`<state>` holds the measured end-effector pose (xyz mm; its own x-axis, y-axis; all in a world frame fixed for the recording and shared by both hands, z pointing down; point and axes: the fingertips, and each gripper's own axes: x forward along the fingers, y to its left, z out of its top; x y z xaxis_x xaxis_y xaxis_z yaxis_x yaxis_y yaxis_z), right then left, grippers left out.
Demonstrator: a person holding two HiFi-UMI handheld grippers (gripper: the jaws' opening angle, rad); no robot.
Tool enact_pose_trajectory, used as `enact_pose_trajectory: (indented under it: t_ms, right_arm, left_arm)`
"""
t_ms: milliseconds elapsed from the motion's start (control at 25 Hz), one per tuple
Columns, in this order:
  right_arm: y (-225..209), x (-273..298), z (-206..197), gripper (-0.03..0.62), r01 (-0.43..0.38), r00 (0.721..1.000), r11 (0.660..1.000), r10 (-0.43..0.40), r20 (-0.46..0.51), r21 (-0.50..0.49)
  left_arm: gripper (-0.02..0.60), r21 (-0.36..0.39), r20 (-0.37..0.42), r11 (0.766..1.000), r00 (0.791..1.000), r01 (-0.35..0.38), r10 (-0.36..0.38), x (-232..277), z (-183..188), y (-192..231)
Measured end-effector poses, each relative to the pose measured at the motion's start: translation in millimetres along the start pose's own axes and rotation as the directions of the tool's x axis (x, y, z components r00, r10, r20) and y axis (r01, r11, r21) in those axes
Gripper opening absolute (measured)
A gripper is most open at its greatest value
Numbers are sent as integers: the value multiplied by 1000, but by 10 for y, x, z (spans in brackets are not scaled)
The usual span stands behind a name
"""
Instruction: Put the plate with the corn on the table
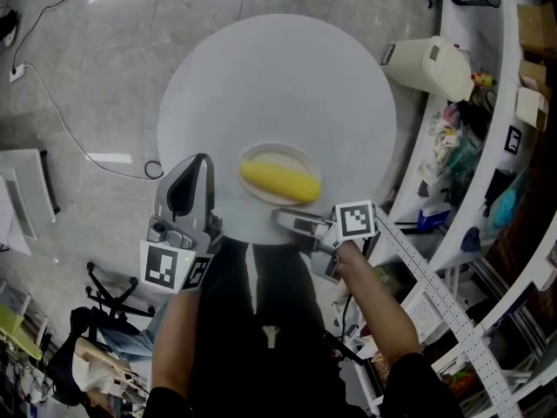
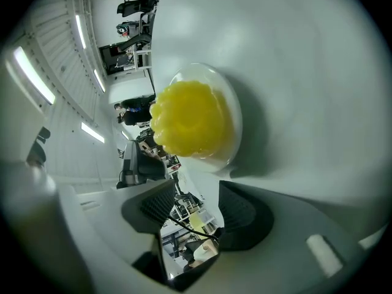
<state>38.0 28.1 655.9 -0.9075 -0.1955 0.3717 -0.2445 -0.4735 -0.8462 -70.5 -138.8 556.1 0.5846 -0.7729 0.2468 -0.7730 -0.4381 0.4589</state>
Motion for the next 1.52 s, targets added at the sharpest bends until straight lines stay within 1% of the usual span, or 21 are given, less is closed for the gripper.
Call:
enact_pose_trajectory:
  t_ms: [120, 480, 600, 720, 760, 840, 920, 960, 1000, 1120, 1160, 1280, 1320, 1400, 1520]
  right_arm:
    - [14, -6, 4, 235, -8, 1000, 1000, 8, 5, -19]
    - [22, -36, -44, 232, -1, 1000, 1000, 1, 21, -9]
    - [37, -54, -86, 185, 3, 1000, 1000, -3, 25, -29]
    - [76, -93, -162, 109, 10, 999, 998, -8, 43, -59]
    - [85, -106, -183, 76, 20, 998, 998, -17, 53, -60]
    - [102, -132, -231, 32, 48, 996, 998, -45, 71, -50]
    - [98, -179, -295, 12, 89, 993, 996, -86, 86, -32]
    - [91, -213, -326, 11, 115, 989, 993, -113, 95, -18]
    - [109, -234, -348, 11, 124, 987, 992, -122, 105, -17]
    - [280, -229, -396, 11, 69, 990, 995, -60, 129, -68]
    - [318, -239, -417, 11, 65, 989, 995, -54, 136, -76]
    - [385, -288, -466, 11, 94, 983, 993, -81, 167, -70]
    - [421, -295, -485, 11, 100, 981, 992, -84, 177, -82]
    - [538, -283, -517, 9, 94, 979, 984, -63, 194, -155]
    - [703, -287, -579, 9, 117, 971, 970, -67, 228, -214]
  left_arm:
    - [5, 1, -1, 1000, 1000, 0, 0, -9, 5, -16]
    - [5, 8, 9, 1000, 1000, 13, -13, -42, 47, -59]
    - [5, 15, 17, 1000, 1000, 16, -16, -83, 69, -101]
    - [5, 23, 24, 1000, 1000, 15, -16, -179, 98, -174]
    - [5, 25, 27, 1000, 999, 16, -17, -204, 114, -192]
    - [6, 28, 34, 999, 999, 17, -18, -257, 153, -229]
    - [6, 28, 39, 999, 999, 18, -19, -322, 199, -274]
    - [5, 30, 42, 999, 999, 19, -20, -353, 227, -302]
    - [5, 31, 44, 999, 999, 22, -23, -382, 257, -335]
    - [5, 31, 52, 999, 998, 34, -35, -448, 360, -467]
    - [5, 29, 52, 999, 998, 36, -38, -467, 391, -513]
    - [5, 55, 61, 997, 997, 47, -50, -535, 479, -620]
    - [5, 61, 65, 997, 996, 48, -52, -572, 515, -653]
    - [5, 62, 69, 997, 996, 48, -52, -672, 587, -716]
    - [5, 67, 80, 997, 995, 48, -53, -837, 713, -780]
